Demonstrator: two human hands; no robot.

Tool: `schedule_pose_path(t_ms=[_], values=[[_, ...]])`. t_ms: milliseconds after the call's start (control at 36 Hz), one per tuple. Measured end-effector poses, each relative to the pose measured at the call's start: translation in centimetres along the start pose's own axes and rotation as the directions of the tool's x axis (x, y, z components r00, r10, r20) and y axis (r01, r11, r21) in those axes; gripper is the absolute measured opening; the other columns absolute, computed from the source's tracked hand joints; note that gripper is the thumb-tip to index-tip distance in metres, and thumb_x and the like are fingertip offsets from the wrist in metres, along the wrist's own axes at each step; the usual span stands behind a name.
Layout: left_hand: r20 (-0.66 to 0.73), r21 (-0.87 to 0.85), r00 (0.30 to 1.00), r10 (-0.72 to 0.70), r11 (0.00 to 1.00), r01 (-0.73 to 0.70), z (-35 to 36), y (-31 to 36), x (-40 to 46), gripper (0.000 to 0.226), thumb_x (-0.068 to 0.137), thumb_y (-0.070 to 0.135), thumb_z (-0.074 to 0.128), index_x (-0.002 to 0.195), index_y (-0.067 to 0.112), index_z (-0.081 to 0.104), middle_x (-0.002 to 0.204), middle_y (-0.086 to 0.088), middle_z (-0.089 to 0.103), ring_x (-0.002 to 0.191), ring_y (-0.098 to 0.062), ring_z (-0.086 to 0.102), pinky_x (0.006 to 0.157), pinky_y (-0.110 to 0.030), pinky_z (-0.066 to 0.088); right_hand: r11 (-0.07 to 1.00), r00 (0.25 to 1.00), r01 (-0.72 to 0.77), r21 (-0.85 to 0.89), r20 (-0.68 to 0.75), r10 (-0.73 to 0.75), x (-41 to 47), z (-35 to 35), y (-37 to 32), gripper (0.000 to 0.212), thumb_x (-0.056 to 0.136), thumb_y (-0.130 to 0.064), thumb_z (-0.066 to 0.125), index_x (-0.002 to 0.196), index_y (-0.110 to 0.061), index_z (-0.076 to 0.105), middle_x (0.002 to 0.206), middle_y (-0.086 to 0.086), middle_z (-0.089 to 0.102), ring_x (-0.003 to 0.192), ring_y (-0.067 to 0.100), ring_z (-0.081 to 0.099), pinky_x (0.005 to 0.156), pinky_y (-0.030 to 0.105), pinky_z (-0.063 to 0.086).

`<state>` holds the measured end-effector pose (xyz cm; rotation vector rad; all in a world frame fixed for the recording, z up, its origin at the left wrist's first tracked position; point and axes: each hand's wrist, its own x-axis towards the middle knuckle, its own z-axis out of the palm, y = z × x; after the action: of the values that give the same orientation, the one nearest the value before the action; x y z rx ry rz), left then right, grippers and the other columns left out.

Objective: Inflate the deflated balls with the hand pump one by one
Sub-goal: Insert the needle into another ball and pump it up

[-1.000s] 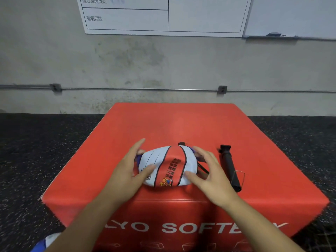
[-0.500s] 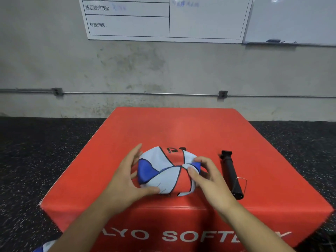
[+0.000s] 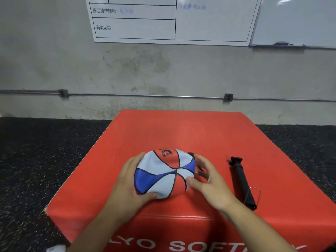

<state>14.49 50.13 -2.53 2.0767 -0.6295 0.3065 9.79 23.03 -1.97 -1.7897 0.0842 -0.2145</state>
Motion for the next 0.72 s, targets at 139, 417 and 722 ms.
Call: schedule_pose_path(t_ms=[139, 417, 722], values=[[-0.083, 0.081, 0.989, 0.122, 0.99, -0.115, 0.4, -0.4, 1.4, 0.097, 0.066, 0.048, 0.085, 0.152, 0.039, 0.04, 0.152, 0.021, 0.043, 0.146, -0.012, 0.041, 0.119, -0.035, 0.035, 0.998, 0.992, -0.063, -0.011, -0.113, 0.061, 2.4, -0.7, 1.4, 0.061, 0.09, -0.011, 0.081, 0.135, -0.043, 0.054, 0.137, -0.018, 0.058, 0.124, 0.002, 0.058, 0.107, 0.031, 0.048], [-0.162, -0.008, 0.986, 0.033, 0.999, -0.035, 0.7, -1.7, 2.7, 0.104, 0.059, 0.056, 0.086, 0.15, 0.048, 0.036, 0.149, 0.04, 0.038, 0.14, 0.012, 0.039, 0.107, -0.002, 0.027, 0.979, 0.963, -0.185, -0.088, -0.214, 0.162, 7.5, -0.7, 4.8, 0.052, 0.092, -0.005, 0.078, 0.138, -0.022, 0.061, 0.129, -0.003, 0.065, 0.114, 0.013, 0.06, 0.099, 0.024, 0.042], [-0.142, -0.044, 0.984, -0.106, 0.994, 0.1, 0.5, -1.6, 3.2, 0.12, 0.051, 0.059, 0.09, 0.156, 0.038, 0.036, 0.147, 0.042, 0.037, 0.14, 0.011, 0.038, 0.109, -0.016, 0.034, 0.787, 0.952, -0.259, -0.56, -0.284, 0.111, 8.3, 0.1, 6.2, 0.045, 0.091, -0.006, 0.07, 0.133, -0.022, 0.069, 0.116, -0.001, 0.076, 0.116, 0.025, 0.069, 0.097, 0.032, 0.049]])
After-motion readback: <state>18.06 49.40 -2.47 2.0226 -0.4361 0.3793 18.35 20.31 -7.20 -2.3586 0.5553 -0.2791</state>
